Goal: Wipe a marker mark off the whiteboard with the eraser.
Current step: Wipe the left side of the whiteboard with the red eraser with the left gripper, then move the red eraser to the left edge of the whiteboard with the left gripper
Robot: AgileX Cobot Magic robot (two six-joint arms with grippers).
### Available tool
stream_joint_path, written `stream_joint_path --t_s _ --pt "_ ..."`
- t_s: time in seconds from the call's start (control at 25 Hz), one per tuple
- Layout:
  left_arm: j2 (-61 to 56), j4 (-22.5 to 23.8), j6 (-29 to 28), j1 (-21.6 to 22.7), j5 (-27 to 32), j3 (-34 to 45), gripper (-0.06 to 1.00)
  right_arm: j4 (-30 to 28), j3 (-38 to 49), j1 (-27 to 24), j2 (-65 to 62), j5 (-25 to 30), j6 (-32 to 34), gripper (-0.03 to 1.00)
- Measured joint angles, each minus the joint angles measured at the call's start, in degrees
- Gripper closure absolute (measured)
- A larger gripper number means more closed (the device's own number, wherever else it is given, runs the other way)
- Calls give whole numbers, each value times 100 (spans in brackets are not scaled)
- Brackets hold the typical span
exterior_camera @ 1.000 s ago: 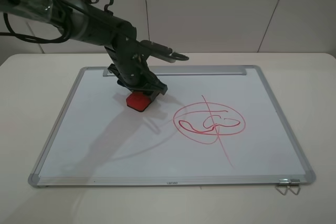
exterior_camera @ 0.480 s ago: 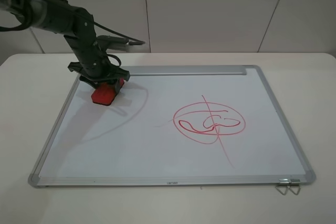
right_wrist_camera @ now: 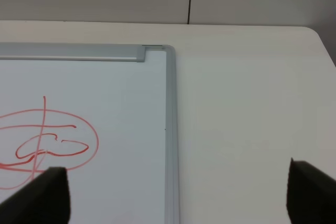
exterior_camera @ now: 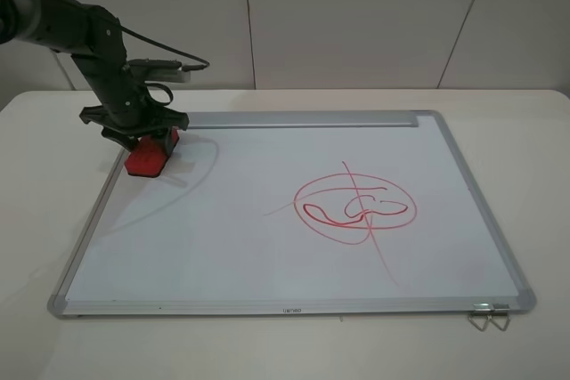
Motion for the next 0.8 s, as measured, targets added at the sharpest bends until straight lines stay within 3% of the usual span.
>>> stream_joint_path --t_s 0.2,0.56,0.8 --pt "-364 -176 87 22 643 99 38 0 0 0 0 0 0 26" --pt "-1551 -337 79 -206 1034 120 38 0 0 0 0 0 0 26" --pt "-1999 -339 -336 -527 833 1025 38 0 0 0 0 0 0 26"
